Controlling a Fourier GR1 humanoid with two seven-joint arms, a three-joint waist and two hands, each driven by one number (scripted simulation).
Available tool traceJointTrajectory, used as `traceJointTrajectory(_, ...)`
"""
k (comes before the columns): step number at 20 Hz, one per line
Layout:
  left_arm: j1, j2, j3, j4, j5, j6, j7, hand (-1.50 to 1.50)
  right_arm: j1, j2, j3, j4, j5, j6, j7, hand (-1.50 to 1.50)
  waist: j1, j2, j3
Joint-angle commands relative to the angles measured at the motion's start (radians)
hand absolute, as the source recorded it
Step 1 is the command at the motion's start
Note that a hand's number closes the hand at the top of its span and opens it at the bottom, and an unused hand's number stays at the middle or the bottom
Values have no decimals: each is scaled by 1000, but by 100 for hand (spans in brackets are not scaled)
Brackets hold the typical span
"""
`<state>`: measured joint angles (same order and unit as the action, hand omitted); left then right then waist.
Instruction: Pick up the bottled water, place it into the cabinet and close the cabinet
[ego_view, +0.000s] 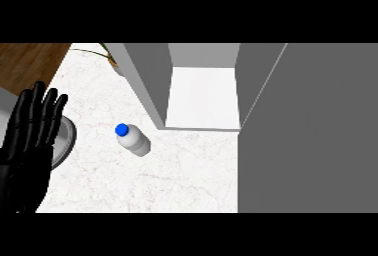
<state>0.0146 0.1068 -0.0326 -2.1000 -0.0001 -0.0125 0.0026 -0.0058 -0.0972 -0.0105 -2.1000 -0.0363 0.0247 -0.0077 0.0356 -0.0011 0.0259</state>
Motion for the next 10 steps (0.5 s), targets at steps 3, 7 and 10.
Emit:
traceJointTrajectory(3,-26,-34,40,-32,-95,116,70,-150,114,38,78,-51,69,-4,-50,-150,-39,0,-25)
traceJointTrajectory(7,32,-104,-28,-39,-22,297,140,-150,160,-16,141,-127,-37,112,61,-150,-45,-2,-27)
traceJointTrajectory(10,51,-106,-77,-97,-55,355,184,-150,135,14,202,-183,-5,72,149,-150,-34,-1,-26)
